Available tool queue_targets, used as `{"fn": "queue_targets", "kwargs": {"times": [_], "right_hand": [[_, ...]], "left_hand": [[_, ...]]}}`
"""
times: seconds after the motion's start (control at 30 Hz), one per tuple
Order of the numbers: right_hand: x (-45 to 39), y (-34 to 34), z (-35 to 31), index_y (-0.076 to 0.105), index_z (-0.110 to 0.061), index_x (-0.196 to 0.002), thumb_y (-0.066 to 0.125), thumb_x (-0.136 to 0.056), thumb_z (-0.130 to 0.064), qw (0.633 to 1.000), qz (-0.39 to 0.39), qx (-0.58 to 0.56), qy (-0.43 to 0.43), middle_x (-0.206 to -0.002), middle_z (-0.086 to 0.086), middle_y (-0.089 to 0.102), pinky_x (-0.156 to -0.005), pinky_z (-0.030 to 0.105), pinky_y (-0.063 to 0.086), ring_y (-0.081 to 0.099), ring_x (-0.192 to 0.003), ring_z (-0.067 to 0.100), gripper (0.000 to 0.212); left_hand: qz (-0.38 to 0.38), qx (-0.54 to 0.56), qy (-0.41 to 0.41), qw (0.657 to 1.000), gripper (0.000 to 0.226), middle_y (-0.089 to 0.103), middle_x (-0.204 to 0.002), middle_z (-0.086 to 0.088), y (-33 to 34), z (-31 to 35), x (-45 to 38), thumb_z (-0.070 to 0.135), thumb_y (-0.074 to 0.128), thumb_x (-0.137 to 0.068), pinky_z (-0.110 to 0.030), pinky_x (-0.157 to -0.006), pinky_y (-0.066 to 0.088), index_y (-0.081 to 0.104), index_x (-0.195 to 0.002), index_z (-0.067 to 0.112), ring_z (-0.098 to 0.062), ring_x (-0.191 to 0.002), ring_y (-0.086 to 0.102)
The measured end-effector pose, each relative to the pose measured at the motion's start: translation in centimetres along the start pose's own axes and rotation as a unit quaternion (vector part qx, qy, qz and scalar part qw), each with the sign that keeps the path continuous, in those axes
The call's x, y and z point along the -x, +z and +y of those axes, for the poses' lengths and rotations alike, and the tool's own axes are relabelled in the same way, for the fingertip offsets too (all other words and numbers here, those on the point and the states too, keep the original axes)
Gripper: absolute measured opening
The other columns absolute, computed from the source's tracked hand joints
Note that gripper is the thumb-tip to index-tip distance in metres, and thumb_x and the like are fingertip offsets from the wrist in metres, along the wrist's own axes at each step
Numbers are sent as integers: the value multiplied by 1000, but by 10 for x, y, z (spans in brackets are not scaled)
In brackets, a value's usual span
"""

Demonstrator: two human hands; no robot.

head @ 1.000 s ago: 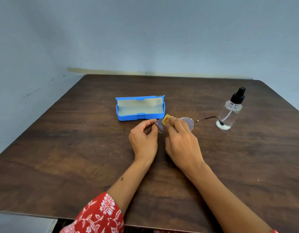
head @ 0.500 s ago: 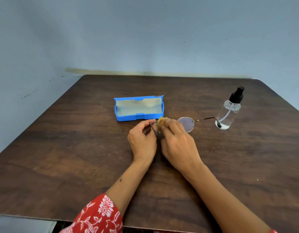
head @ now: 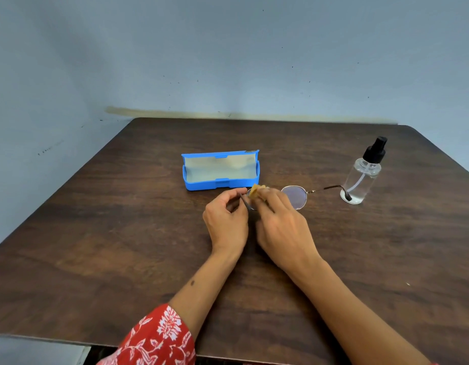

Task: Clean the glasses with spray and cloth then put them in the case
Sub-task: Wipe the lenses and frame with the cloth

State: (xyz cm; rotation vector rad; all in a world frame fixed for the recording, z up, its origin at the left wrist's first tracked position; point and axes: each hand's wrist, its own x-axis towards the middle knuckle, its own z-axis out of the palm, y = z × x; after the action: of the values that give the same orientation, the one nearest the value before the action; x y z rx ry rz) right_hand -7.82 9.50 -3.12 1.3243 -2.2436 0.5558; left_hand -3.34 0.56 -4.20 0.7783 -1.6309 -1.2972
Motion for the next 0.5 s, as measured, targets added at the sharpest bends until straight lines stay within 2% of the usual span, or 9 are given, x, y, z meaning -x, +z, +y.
{"fn": "queue_targets", "kwargs": {"times": [0.07,0.1,0.17,0.23,0.37,0.5], "right_hand": [[1,0,-2,69,3,-100,40,-78,-7,1000,5,-5,-19,-99,13,68,-74,28,55,67,-94,27,37],[-1,0,-1,69,3,-100,42,-79,-5,1000,12,-4,-14,-100,13,68,-74,28,55,67,-95,27,35],[-3,-1,3,68,4,-103,61,-74,3,1000,19,1,11,-102,15,68,-68,27,56,67,-96,28,29],[-3,0,4,67,5,-104,74,-64,6,1000,-1,2,24,-102,16,68,-64,27,56,67,-96,29,41],[3,1,2,70,1,-100,75,-60,6,1000,-3,-7,-8,-95,11,70,-63,27,56,68,-87,27,41],[8,0,3,72,-2,-94,73,-57,8,998,-6,-53,-21,-92,9,71,-61,29,58,67,-81,28,39]], "left_hand": [[2,4,-2,1000,17,74,-85,-2,0,0,0,0,67,-78,-7,-68,50,74,-92,6,4,-73,66],[2,6,-1,1000,17,73,-84,-2,0,1,0,0,66,-78,-6,-67,49,74,-92,6,6,-72,65],[3,8,3,1000,16,72,-81,1,1,1,1,0,67,-79,-4,-66,48,74,-92,5,10,-71,64],[7,1,4,1000,16,71,-80,4,1,1,1,2,67,-79,-3,-65,47,74,-93,6,12,-71,63],[21,9,-19,1000,15,73,-85,-5,1,-2,-2,1,66,-79,-14,-71,54,73,-93,3,-3,-72,67],[39,3,-26,999,13,71,-78,0,1,-2,-4,1,67,-78,-12,-66,53,73,-89,5,6,-64,63]]}}
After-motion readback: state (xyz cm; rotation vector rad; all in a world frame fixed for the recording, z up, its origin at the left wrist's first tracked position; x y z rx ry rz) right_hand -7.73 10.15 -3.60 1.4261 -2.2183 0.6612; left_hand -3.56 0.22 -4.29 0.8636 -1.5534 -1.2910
